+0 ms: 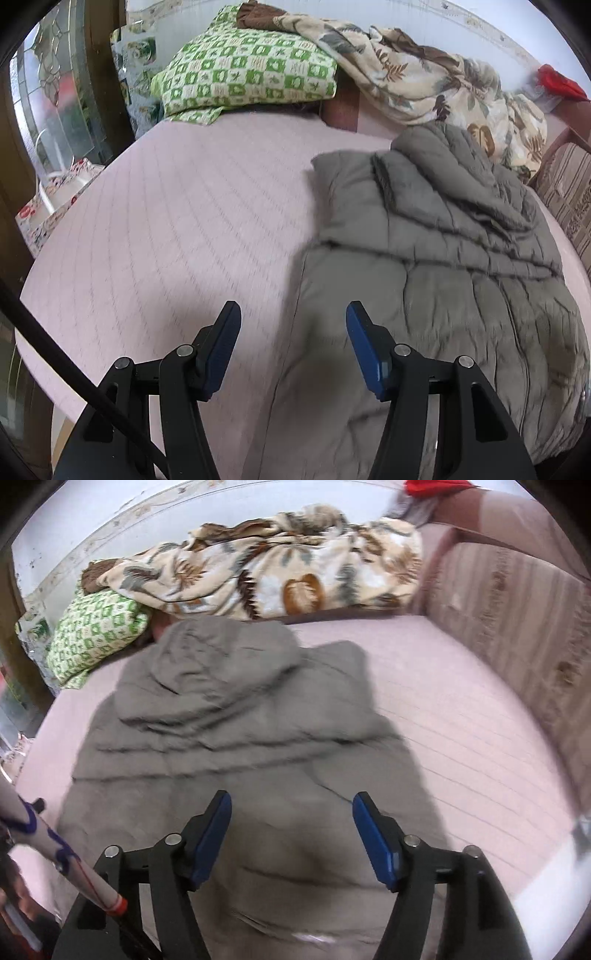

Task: Fold large clothes

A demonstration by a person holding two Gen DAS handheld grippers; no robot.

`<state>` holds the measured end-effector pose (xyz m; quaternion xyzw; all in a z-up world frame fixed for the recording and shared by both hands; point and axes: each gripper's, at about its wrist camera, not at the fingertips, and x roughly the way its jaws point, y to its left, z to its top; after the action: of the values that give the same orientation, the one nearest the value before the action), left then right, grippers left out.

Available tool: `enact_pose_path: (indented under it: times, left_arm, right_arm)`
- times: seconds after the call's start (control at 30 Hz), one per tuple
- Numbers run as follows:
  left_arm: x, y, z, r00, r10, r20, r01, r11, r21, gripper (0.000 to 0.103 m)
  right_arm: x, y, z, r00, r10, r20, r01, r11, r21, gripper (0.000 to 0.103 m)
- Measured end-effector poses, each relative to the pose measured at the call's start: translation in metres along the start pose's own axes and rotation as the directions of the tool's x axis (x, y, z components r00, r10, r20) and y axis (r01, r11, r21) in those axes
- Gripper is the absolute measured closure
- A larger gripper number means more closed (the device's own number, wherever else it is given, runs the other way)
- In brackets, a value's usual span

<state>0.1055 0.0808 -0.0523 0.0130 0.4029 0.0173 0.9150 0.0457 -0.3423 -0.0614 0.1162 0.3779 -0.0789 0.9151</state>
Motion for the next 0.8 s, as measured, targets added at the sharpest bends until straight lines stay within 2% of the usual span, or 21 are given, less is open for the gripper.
enact_pose_path:
  times: [0.23, 0.5, 0.7, 0.8]
  left_arm:
    - [-0.019, 0.021, -0.019, 0.999, 0.026, -0.020, -0.027, 0.997, -0.066, 0.045]
    - [-0.016, 0.036, -0.028, 0.995, 0.066, -0.069, -0.072, 0.993, -0.099, 0.044]
    - [-0.003, 0.047, -0.028, 0.993, 0.045, -0.113, -0.061, 0.987, -0.146, 0.044]
    - [0.005, 0.050, -0.028, 0.990, 0.031, -0.135, -0.053, 0.985, -0.162, 0.044]
  right_arm:
    - [-0.018, -0.080, -0.023, 0.998, -0.058, 0.015, 0.056, 0.992, 0.114, 0.027]
    - [-0.021, -0.145, -0.044, 0.996, -0.088, 0.022, 0.080, 0.968, 0.238, 0.023]
    - [-0.004, -0.178, -0.056, 0.999, -0.042, -0.012, 0.044, 0.936, 0.349, 0.023]
    - [-0.003, -0.186, -0.057, 1.000, 0.000, 0.013, -0.005, 0.917, 0.399, 0.021]
